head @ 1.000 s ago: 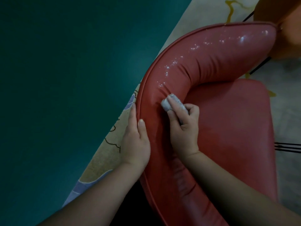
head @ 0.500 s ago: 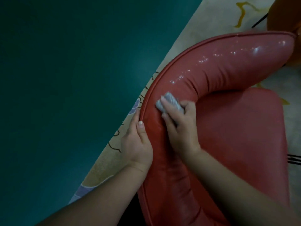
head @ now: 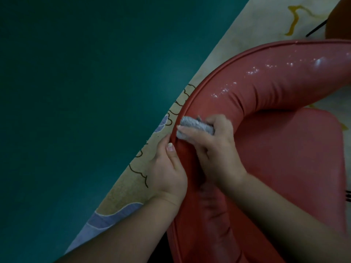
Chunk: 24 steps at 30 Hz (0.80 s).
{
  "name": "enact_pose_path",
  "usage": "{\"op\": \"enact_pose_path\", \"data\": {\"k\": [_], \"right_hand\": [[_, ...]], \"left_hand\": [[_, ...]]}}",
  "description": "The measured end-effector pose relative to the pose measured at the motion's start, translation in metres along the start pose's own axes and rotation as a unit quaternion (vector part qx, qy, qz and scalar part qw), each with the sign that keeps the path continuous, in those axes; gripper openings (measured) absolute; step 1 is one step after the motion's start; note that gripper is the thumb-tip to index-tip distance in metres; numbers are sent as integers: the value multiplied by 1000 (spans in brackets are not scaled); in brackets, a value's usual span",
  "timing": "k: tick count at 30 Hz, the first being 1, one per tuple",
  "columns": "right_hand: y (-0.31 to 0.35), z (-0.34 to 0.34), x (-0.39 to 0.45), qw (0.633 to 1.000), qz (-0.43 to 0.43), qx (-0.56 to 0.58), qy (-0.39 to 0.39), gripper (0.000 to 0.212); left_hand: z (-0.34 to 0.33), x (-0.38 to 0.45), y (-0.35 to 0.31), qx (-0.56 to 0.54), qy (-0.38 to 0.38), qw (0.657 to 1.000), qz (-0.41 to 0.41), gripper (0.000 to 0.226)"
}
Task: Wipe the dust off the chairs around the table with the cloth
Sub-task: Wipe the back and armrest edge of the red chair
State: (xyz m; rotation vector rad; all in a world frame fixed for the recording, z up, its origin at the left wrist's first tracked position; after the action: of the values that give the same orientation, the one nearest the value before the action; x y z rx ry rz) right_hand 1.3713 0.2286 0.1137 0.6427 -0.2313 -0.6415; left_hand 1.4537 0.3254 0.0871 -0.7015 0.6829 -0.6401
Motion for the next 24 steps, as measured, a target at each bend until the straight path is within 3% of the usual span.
{"op": "enact_pose_path", "data": {"k": [5, 10, 16, 19, 24], "right_hand": [[-4, 6, 24, 999, -49, 11, -8, 25], [7, -5, -15, 1000, 24, 16, 4, 27], [-28, 8, 39, 982, -131, 29, -131, 29], [-18, -10, 10, 982, -123, 49, -137, 33], [-33, 8, 23, 987, -107, 4, -120, 33]], "left_hand": [[1, -1, -3, -5, -4, 1000, -7, 54], [2, -1, -3, -3, 7, 1000, -12, 55], [3, -4, -11, 42, 39, 998, -40, 54], [2, -3, -13, 79, 58, 994, -46, 51], [1, -3, -17, 121, 93, 987, -47, 72]]}}
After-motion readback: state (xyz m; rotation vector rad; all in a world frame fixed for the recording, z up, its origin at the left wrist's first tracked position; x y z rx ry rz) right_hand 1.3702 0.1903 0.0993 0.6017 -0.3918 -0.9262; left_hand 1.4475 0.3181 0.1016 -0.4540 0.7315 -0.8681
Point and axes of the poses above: each hand's wrist, its own x-axis towards the middle knuckle, its own z-axis out of the back of the hand, y = z × x, the point moved 2 cm from there along x, towards the middle knuckle, and after that the axes turned 15 degrees about y, right-handed, at the moved point
